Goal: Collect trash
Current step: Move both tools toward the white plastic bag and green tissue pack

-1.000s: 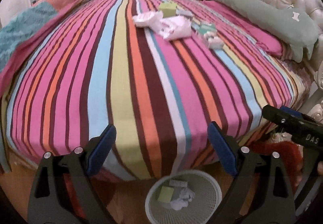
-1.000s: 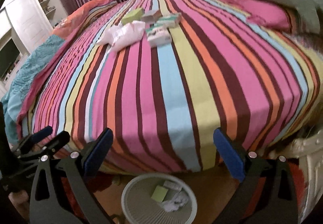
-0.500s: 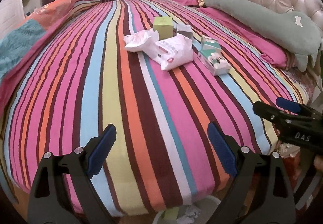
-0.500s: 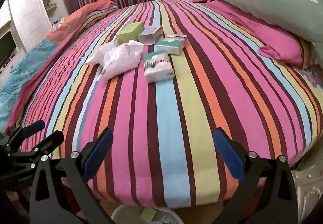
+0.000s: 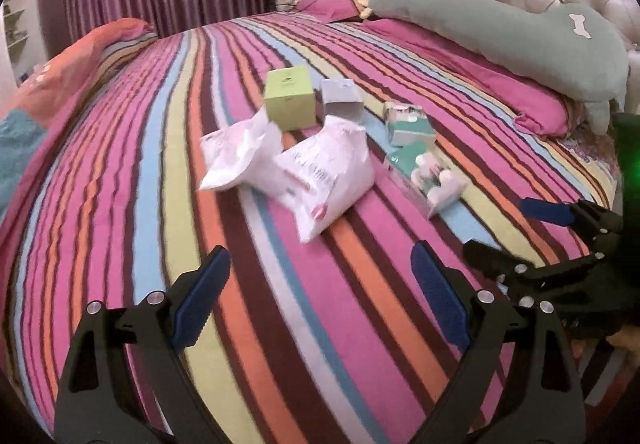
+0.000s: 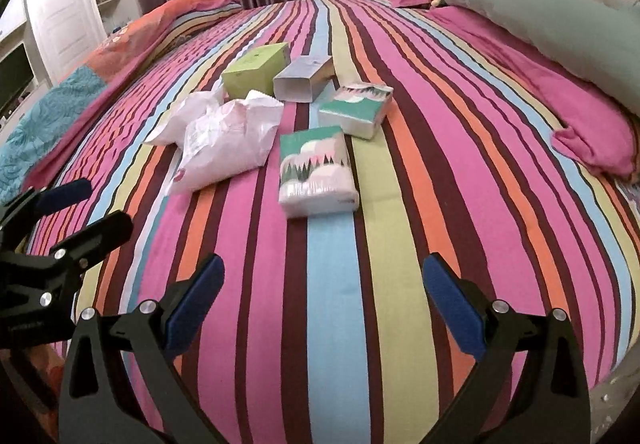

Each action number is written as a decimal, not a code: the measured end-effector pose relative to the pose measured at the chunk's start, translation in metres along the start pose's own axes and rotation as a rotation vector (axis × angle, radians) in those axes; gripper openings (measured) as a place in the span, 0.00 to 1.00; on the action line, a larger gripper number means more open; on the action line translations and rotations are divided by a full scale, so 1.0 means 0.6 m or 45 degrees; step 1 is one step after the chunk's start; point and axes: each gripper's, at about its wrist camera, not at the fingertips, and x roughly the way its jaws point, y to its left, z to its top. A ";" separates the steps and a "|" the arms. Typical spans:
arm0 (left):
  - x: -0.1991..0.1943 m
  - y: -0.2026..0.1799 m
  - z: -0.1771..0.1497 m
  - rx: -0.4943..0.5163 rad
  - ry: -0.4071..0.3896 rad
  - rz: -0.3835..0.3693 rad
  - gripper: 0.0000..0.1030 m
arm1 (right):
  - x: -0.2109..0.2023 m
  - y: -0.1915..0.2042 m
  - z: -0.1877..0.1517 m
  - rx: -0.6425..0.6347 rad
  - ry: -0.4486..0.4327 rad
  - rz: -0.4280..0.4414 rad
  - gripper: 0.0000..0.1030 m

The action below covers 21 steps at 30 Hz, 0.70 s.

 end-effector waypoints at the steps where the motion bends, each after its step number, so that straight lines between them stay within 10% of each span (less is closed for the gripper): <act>1: 0.007 -0.001 0.006 0.006 0.002 -0.006 0.87 | 0.004 0.000 0.003 -0.002 0.003 0.002 0.92; 21: 0.112 -0.011 0.112 0.251 0.059 -0.063 0.87 | 0.061 0.002 0.038 -0.144 0.032 0.030 0.92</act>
